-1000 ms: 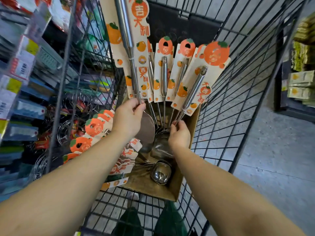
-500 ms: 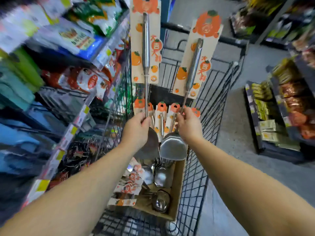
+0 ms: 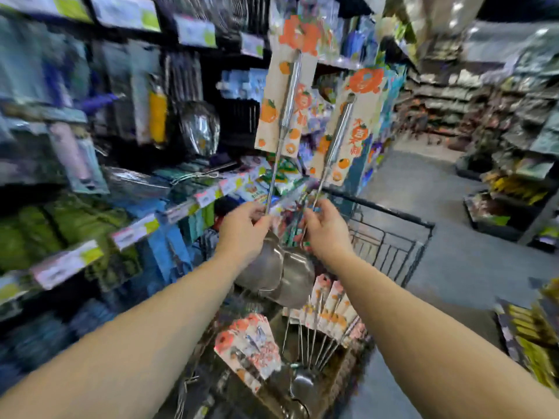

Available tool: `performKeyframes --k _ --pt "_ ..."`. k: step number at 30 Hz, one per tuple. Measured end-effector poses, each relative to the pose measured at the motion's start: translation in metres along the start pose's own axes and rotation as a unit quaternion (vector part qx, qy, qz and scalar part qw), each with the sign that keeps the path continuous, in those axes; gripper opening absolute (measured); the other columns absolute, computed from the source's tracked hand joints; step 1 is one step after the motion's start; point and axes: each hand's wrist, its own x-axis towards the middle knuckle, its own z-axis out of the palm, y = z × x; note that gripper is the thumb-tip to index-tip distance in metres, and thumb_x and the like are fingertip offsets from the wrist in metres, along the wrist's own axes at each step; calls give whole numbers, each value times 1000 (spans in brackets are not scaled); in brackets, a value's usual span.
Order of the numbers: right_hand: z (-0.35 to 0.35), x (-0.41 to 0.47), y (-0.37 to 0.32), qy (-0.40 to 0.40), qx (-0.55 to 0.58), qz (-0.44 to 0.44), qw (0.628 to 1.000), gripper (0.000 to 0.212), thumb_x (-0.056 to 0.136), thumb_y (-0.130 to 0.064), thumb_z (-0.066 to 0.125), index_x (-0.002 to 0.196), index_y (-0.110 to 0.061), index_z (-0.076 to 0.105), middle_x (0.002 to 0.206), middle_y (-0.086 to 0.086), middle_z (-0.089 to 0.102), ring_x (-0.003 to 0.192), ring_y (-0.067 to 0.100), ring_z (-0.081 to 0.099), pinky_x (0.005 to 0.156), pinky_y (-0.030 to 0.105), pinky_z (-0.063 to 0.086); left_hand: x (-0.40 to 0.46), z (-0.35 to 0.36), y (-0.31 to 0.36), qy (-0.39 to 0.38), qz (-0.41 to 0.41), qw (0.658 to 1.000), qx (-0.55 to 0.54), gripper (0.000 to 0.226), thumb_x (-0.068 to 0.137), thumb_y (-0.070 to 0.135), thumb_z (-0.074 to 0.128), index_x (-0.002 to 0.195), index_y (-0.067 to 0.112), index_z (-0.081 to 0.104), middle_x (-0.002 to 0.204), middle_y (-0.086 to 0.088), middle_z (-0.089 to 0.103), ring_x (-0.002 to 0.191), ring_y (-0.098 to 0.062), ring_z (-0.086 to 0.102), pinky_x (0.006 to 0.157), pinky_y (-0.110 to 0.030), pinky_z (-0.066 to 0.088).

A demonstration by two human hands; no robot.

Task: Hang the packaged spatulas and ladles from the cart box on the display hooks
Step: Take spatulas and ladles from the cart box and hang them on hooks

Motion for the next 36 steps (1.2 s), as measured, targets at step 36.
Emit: performKeyframes --k 36 --pt "295 -699 -646 -475 340 -370 722 8 92 -31 56 95 -38 60 91 8 72 74 27 69 64 40 55 -585 -833 188 543 70 794 266 15 82 15 69 74 27 62 63 6 62 60 -7 55 55 -10 41"
